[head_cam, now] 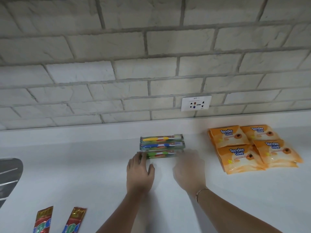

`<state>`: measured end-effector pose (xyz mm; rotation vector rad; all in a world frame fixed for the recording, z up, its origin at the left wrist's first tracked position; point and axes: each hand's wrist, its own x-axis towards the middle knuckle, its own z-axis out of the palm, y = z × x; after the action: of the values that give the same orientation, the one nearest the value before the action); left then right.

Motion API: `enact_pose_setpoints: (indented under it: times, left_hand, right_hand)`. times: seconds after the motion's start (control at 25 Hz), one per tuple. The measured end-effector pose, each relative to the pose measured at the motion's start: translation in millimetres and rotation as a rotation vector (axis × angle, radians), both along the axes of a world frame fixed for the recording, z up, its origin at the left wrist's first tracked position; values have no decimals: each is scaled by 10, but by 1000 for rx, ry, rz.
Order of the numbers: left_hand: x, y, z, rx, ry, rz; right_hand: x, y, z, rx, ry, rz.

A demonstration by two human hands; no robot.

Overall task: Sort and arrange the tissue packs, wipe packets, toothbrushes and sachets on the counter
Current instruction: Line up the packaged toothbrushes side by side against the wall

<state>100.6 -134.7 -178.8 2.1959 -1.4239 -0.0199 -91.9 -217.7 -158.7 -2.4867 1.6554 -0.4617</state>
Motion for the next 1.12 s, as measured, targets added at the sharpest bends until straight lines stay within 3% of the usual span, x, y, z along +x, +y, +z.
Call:
enact_pose_setpoints:
  times: [0.44, 1.12]
  left_hand:
    - [-24, -44, -9, 139, -4, 21]
    - [-37, -19, 24, 46, -25, 16]
  right_hand:
    - [21, -22, 0, 20, 22, 15]
    - [20, 12, 30, 23, -18, -21]
